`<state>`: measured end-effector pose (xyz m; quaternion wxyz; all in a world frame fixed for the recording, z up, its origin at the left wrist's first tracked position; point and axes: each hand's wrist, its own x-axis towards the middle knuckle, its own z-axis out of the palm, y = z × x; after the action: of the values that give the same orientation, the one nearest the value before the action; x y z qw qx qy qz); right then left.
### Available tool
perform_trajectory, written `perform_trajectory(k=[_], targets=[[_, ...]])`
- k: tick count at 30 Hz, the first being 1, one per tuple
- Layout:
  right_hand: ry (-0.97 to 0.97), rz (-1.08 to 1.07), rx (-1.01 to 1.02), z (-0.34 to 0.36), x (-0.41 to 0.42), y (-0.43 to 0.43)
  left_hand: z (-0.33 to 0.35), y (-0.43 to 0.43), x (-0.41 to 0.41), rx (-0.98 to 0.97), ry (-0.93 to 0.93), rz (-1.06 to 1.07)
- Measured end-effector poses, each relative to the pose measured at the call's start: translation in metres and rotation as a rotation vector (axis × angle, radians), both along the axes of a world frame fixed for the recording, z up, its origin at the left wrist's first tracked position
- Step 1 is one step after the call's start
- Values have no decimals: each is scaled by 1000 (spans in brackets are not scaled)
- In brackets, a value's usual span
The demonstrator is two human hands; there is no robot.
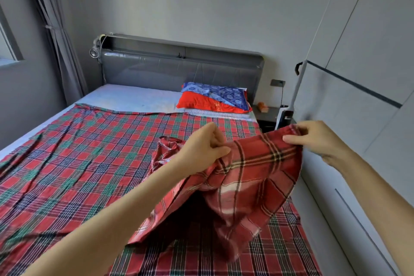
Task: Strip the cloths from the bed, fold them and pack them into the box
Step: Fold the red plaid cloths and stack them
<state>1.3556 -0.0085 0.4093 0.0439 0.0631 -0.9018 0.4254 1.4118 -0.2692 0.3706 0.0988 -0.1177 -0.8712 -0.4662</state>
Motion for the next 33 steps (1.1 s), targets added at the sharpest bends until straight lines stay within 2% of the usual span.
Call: perform_trajectory(k=[1,2,3,6,9,11,14,16,17,19,22,27,31,33], targets=[[18,-43,216,-6,6,-3,4,5,-1,-70,0,-54],[38,-17,344,-9,14,-12,7,10,-2,-133,6,-105],[50,78,375,-11,24,-26,10,16,-4,-183,14,-154],[25,392,265,-13,51,-76,15,25,-6,-252,60,-220],[86,377,302,-28,51,-97,15,19,-6,-237,102,-213],[138,337,354,-32,49,-101,12,8,-5,-172,89,-172],[280,268,358,-34,48,-107,-9,-14,5,226,13,-135],[339,228,323,-33,47,-109,-42,-29,14,437,-6,-7],[350,213,303,-31,47,-111,-63,-37,19,409,-24,94],[352,185,272,-24,48,-115,-110,-45,23,184,-82,258],[361,186,256,-12,52,-125,-163,-40,15,-18,-130,378],[390,167,245,20,63,-133,-204,-50,1,13,-195,669],[414,49,181,49,63,-108,-246,-92,8,34,-212,696],[394,28,129,56,64,-90,-258,-117,6,98,-296,731]])
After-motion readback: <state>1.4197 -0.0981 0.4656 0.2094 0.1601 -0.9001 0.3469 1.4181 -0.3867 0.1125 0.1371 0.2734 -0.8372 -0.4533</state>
